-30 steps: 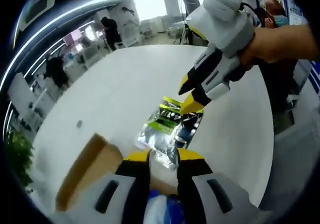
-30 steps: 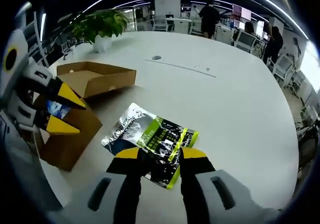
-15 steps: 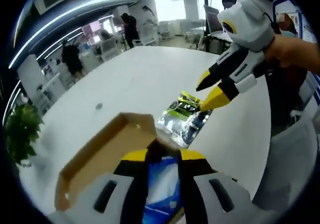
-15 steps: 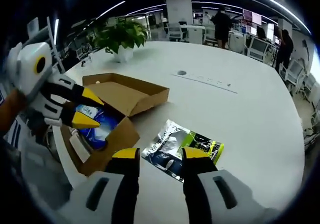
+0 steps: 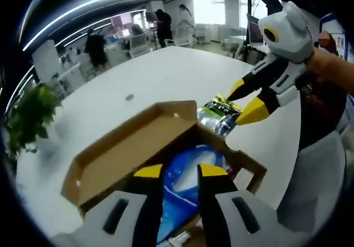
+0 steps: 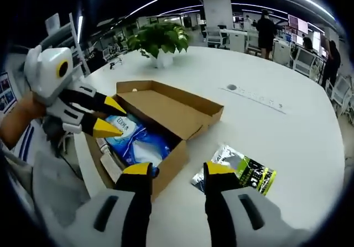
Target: Operate the shoe box by opening the lid, removing the specified soft item, and placing it in the target area until the item is outside and the box remains undamaged.
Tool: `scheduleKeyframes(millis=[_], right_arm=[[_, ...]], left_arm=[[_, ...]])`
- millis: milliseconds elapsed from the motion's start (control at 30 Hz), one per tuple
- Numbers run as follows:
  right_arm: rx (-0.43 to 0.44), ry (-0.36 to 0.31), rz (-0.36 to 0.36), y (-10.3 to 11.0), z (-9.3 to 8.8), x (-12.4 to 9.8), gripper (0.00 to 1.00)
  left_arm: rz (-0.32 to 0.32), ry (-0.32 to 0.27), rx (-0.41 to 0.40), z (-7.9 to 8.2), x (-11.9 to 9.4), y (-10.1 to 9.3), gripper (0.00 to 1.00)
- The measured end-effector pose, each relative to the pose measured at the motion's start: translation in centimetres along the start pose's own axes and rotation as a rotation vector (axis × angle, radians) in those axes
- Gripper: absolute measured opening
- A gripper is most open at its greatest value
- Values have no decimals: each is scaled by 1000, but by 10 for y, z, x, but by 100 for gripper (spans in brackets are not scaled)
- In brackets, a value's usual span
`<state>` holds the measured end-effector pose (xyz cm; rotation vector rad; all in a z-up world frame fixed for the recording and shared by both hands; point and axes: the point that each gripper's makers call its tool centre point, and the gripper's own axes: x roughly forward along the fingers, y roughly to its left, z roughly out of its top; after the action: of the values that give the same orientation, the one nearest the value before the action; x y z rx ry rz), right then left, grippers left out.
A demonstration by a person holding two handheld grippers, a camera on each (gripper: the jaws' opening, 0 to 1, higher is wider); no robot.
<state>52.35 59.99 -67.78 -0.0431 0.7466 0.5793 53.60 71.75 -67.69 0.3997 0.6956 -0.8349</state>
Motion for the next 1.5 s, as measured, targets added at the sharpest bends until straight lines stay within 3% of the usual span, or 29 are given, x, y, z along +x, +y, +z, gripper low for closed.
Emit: scheduleKeyframes(millis=[500, 1033, 1500], right_arm=[[-40, 9, 89, 44, 10, 32, 32], [-51, 42, 172, 78, 7, 70, 30], [-88, 83, 215, 95, 0, 99, 29]], left_arm=[[120, 32, -114, -50, -33, 49, 21], [207, 79, -191, -100, -58, 80, 21], [282, 87, -267, -130, -78, 101, 19]])
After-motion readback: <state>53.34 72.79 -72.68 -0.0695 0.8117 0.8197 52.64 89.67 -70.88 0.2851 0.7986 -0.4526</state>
